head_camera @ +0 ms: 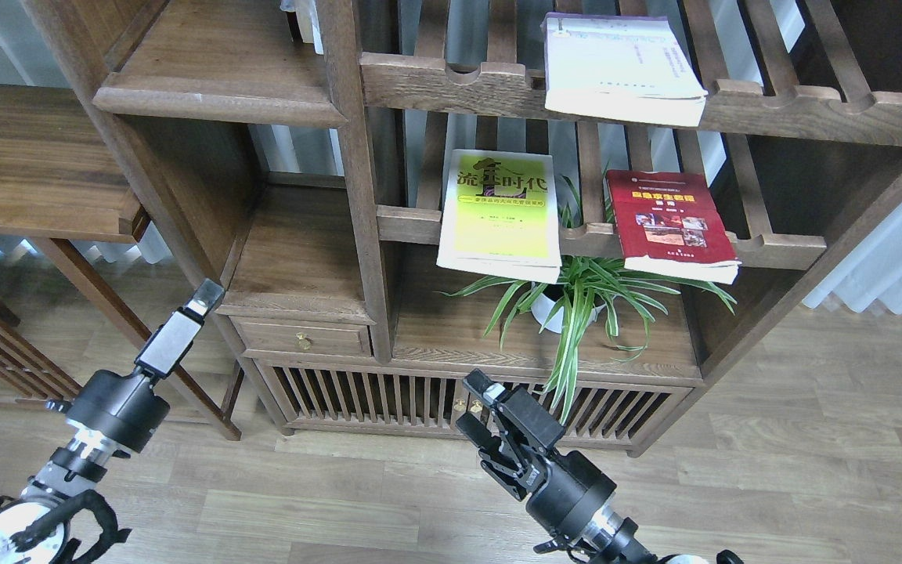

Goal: Organize books on shelf
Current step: 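Move the right gripper toward the red book on the middle shelf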

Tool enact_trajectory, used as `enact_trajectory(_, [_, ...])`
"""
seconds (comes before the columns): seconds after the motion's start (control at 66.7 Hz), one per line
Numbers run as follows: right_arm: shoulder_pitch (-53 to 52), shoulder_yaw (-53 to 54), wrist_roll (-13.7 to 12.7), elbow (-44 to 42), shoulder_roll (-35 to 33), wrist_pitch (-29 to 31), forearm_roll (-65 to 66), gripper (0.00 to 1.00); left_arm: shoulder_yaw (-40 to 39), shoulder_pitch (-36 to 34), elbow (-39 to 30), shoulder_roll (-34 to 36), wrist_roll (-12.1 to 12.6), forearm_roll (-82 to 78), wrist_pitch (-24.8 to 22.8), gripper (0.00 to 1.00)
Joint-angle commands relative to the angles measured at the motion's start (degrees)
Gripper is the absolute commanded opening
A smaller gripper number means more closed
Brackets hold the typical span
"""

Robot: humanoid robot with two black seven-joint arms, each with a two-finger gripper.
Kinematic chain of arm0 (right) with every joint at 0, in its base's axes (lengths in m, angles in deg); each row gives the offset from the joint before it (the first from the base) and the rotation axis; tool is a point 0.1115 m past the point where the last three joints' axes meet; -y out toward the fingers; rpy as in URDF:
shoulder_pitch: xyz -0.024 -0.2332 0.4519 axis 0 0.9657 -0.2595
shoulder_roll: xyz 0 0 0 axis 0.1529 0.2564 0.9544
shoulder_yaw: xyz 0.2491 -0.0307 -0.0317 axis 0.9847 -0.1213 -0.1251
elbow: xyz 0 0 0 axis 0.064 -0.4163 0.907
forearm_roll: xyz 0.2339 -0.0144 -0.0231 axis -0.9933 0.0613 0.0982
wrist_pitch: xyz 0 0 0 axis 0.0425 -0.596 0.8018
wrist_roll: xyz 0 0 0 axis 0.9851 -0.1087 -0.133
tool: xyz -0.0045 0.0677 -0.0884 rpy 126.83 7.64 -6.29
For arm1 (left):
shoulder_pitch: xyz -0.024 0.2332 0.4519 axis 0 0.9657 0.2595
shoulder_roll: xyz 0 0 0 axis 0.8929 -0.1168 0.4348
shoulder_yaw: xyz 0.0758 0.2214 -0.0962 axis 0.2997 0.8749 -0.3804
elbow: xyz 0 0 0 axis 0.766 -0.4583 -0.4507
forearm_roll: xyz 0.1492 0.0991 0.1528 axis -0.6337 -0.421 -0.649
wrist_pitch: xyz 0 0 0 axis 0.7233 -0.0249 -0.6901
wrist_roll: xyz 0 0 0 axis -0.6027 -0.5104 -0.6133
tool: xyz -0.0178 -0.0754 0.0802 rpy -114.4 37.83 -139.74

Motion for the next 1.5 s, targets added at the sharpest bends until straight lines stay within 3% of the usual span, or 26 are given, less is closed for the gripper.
enact_trajectory(0.0, [-0.1,0.1,0.1,-0.3,0.0,0.1,-0.1,1.0,0.1,-1.9,0.4,0.2,0.1,-0.1,0.0,1.0])
enact_trajectory(0.15, [-0.4,0.1,0.0,-0.4,0.0,0.9,-0.3,1.0,0.1,-2.1,0.5,0.1,1.0,-0.2,0.0,1.0])
enact_trajectory(0.345, [-2.7,0.0,-0.4,-3.1,0.0,9.3,-0.5,1.0,0.2,-2.1,3.0,0.3,1.0,-0.2,0.0,1.0])
enact_trajectory(0.674, [-8.3,0.5,-0.4,-7.5,0.0,10.5,-2.4,1.0,0.5,-2.1,4.0,-0.7,1.0,-0.1,0.0,1.0])
enact_trajectory(0.779, [-9.0,-0.5,-0.4,-9.4,0.0,15.8,-2.0,1.0,0.0,-2.0,4.0,-0.7,0.9,0.0,0.0,1.0])
enact_trajectory(1.079, [-9.1,-0.8,-0.8,-11.0,0.0,15.8,-1.8,1.0,-1.3,-2.1,4.0,-0.4,0.6,0.1,0.0,1.0])
enact_trajectory(1.184, [-10.5,-3.7,-0.5,-10.8,-6.4,15.8,-1.8,1.0,-2.0,-2.1,4.0,-0.3,0.6,0.1,0.0,1.0])
enact_trajectory(1.484, [-11.5,-4.1,-0.1,-10.9,-6.8,15.8,-1.9,1.0,-2.2,-2.0,4.2,-0.4,0.8,0.1,0.0,1.0])
